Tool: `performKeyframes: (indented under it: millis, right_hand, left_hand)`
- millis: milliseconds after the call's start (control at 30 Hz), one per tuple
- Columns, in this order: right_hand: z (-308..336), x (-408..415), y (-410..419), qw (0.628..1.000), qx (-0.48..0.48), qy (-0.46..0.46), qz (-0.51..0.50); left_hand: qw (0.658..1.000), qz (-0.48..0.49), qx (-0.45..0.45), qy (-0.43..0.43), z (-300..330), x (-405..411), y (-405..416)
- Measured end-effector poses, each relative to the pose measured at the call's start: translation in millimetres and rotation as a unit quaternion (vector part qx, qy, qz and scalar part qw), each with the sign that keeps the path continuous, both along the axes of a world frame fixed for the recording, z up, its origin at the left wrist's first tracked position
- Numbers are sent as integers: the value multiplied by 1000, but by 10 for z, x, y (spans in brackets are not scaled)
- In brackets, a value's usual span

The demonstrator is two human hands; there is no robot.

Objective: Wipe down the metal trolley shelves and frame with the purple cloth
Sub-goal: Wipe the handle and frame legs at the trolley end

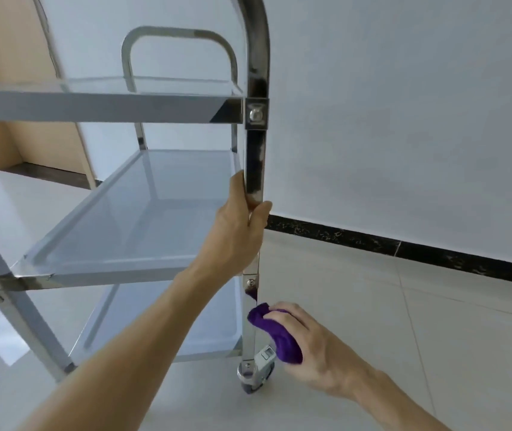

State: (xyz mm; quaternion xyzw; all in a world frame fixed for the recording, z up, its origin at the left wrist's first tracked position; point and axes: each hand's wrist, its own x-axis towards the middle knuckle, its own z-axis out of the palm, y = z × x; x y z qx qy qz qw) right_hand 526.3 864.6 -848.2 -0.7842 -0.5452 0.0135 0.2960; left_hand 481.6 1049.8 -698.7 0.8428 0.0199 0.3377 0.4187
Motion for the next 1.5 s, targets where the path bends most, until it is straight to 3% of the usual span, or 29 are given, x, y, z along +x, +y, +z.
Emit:
performKeyframes:
  millis: [167,367,500,667,867,967,1100,1167,1367,1500]
  right_hand:
    - [267,258,-24,998,52,-2,-46]
    - [534,447,465,996,59,-42,-46]
    - [712,462,833,990,123,53,-42]
    - [874,414,1356,926,230,285,-95]
    - [970,189,2091,922,211,319,-57]
    - [1002,43,2471,882,231,408,-54]
    - [1025,2,2768,761,252,592,-79]
    - [1017,46,2817,727,237,637,-99]
    - [858,54,2855,695,238,671,-103]
    - [858,27,2805,685,243,681,-91]
  left_hand:
    - [999,-9,34,13,34,-171,140]
    - [999,17,9,35,72,-643,367]
    - [998,40,-37,32,69,-1057,541]
    - [989,87,-116,0,17,-1526,817]
    - [981,146,-121,-31,-91,-1977,1156]
    - [973,180,-131,-57,-118,-2107,1262]
    - [958,232,-137,-97,-132,-2158,1328]
    - [952,255,-129,-111,-125,-2145,1346]
    - [943,257,-86,-194,-144,-2049,1355]
    - [945,259,-64,-192,-157,-2074,1424]
